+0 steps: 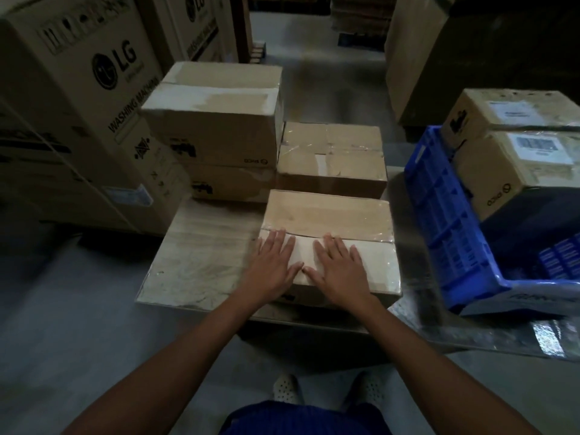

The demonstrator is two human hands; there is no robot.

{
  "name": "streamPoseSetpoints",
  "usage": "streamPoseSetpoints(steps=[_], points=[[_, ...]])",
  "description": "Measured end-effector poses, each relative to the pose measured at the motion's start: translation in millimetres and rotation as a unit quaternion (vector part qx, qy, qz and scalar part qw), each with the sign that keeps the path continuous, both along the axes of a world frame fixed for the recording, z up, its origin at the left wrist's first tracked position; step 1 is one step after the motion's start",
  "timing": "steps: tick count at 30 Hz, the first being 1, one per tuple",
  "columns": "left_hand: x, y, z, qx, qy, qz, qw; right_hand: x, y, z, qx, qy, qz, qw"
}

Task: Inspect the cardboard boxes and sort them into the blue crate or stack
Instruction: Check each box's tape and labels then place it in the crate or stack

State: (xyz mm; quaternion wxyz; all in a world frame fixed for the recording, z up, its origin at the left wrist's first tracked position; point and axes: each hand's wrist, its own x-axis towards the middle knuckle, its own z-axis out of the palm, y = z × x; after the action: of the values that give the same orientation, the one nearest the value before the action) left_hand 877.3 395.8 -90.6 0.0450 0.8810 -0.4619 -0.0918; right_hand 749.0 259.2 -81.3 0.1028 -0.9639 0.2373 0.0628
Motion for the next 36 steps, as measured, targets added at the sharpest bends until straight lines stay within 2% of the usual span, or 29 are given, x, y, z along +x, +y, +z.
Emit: streamPoseSetpoints(steps=[5, 10, 13, 15, 19, 24, 28, 33, 36], points=[[18.6, 0.5, 13.6, -0.028, -0.017, -0.032, 0.999, -0.4, 2.7, 9.4, 0.007, -0.015, -0.006, 1.000], [46.6, -12.3, 22.0, -0.109, 0.043, -0.028, 0.993, 19.7, -14.7, 40.0, 0.050, -0.015, -0.038, 0.998], [55.5, -29.2, 23.6, -0.144, 0.049, -0.045, 0.987, 44.8, -24.4, 49.7, 0.058, -0.031, -0.043, 0.997], [57.6, -40.3, 21.2, -0.121, 0.049, -0.056, 0.990, 58.9, -35.0, 49.9, 0.056, -0.001, -0.020, 0.998], [62.2, -47.4, 2.9, -0.003, 0.012, -0.053, 0.999, 69.6, -54.2, 37.7, 0.090, 0.093, -0.007, 0.992], [66.6, -51.2, 5.6, 0.025, 0.012, -0.061, 0.998, 66.9, -60.4, 31.5, 0.092, 0.104, 0.014, 0.990], [61.4, -76.3, 30.8, 0.085, 0.016, -0.053, 0.995, 64.3, -73.4, 30.7, 0.121, 0.096, 0.029, 0.988], [33.3, -114.1, 33.5, 0.022, 0.032, -0.076, 0.996, 35.5, -98.7, 33.0, 0.071, 0.040, -0.110, 0.991], [18.3, -126.3, 17.8, 0.004, 0.053, -0.095, 0.994, 17.7, -107.3, 25.0, 0.067, 0.055, -0.119, 0.989]])
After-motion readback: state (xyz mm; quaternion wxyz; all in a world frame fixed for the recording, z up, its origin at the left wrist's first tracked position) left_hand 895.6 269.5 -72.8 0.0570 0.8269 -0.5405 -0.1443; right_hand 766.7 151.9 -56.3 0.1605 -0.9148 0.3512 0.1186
